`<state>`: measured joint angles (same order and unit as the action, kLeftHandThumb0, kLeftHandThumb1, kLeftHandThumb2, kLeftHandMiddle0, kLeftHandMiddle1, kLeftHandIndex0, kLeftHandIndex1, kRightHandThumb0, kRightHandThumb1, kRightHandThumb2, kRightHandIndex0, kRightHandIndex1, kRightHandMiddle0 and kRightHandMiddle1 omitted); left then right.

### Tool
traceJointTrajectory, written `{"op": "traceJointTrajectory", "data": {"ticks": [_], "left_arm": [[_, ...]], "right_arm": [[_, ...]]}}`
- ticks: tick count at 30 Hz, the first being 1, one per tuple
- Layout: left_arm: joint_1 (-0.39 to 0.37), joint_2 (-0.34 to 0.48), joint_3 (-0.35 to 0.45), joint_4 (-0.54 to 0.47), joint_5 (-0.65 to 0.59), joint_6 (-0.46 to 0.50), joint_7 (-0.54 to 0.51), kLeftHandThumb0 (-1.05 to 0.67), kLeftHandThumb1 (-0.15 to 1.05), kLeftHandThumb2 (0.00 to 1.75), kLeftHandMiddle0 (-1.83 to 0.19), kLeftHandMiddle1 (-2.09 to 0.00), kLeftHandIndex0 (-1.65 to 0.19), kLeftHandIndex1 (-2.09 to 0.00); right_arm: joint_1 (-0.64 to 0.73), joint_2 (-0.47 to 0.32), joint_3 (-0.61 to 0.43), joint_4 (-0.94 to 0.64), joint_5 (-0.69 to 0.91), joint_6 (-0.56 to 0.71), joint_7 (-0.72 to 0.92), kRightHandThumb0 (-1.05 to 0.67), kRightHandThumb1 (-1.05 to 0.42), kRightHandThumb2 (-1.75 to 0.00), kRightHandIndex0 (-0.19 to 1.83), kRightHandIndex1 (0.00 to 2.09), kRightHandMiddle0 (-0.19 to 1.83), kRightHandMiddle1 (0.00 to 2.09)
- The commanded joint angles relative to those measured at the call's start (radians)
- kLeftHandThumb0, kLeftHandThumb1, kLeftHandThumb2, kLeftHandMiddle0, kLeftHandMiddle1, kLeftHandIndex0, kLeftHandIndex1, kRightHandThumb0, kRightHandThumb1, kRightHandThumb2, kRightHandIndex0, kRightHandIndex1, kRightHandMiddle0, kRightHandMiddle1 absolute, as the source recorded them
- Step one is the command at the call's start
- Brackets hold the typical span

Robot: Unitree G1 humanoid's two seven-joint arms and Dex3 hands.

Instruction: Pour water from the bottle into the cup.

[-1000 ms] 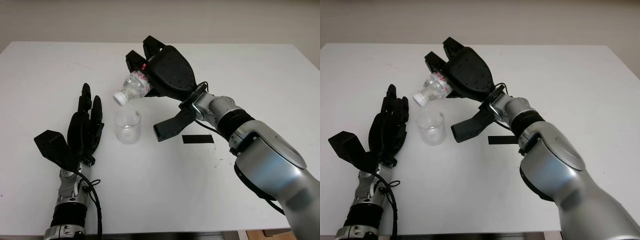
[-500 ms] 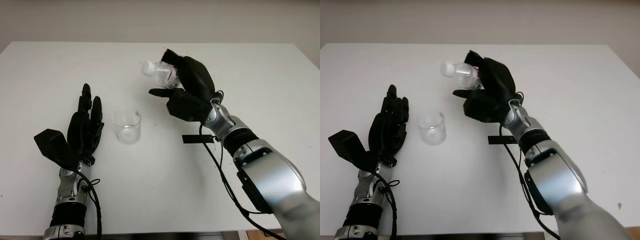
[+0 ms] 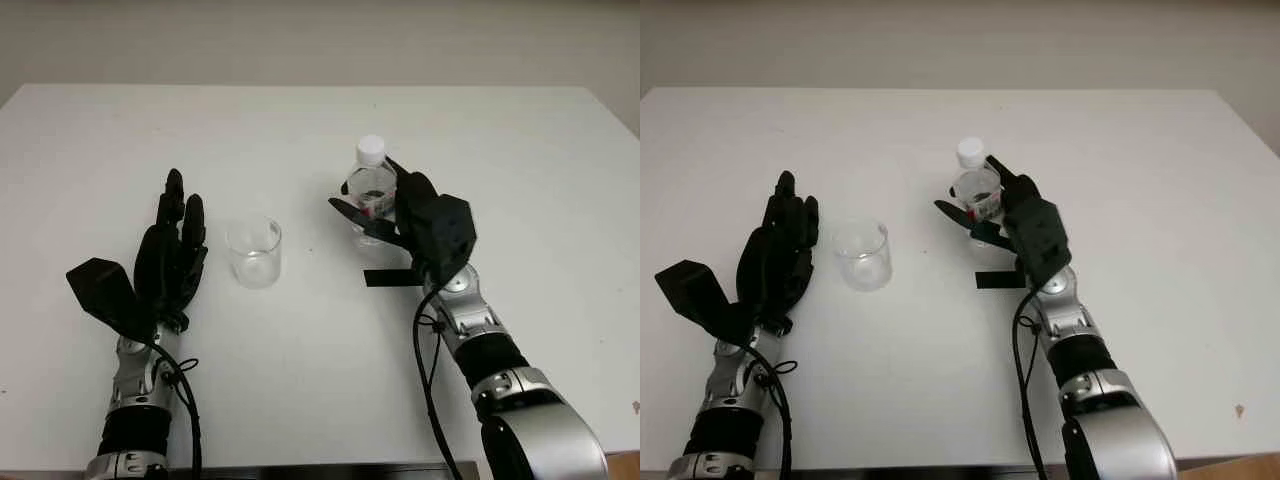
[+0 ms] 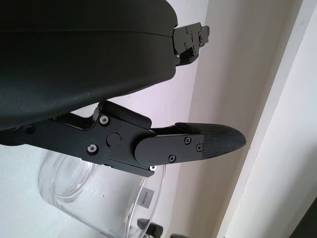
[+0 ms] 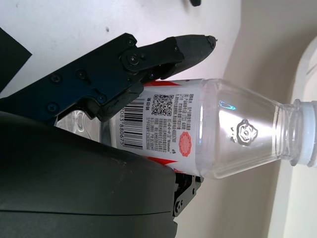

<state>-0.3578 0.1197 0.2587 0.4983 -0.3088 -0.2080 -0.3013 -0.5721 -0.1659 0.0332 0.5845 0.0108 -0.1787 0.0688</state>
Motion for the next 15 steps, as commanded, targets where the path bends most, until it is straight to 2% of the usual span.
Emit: {"op": "traceJointTrajectory", "data": {"ticks": [1, 5, 15], "left_arm": [[0.011, -0.001, 0.002, 0.023, -0.006, 0.002, -0.006, -0.71, 1.05, 0.46, 0.16, -0.05, 0.18, -0.04], [0.008, -0.003, 0.003, 0.028, 0.0, 0.0, 0.001, -0.72, 1.05, 0.45, 0.15, -0.06, 0.17, -0.05], [0.021, -0.002, 0.0, 0.008, 0.0, 0.008, 0.001, -0.71, 1.05, 0.46, 0.16, -0.05, 0.17, -0.05]], "right_arm": [[0.026, 0.002, -0.013, -0.108, 0.009, 0.049, 0.006, -0.4, -1.05, -0.42, 1.34, 2.09, 1.01, 2.09], [0.083, -0.002, -0.023, -0.243, 0.008, 0.108, 0.019, -0.39, -1.05, -0.43, 1.31, 2.09, 0.96, 2.09], [0.119, 0.017, -0.058, -0.313, 0.029, 0.206, 0.01, -0.39, -1.05, -0.41, 1.29, 2.09, 0.92, 2.09]]}}
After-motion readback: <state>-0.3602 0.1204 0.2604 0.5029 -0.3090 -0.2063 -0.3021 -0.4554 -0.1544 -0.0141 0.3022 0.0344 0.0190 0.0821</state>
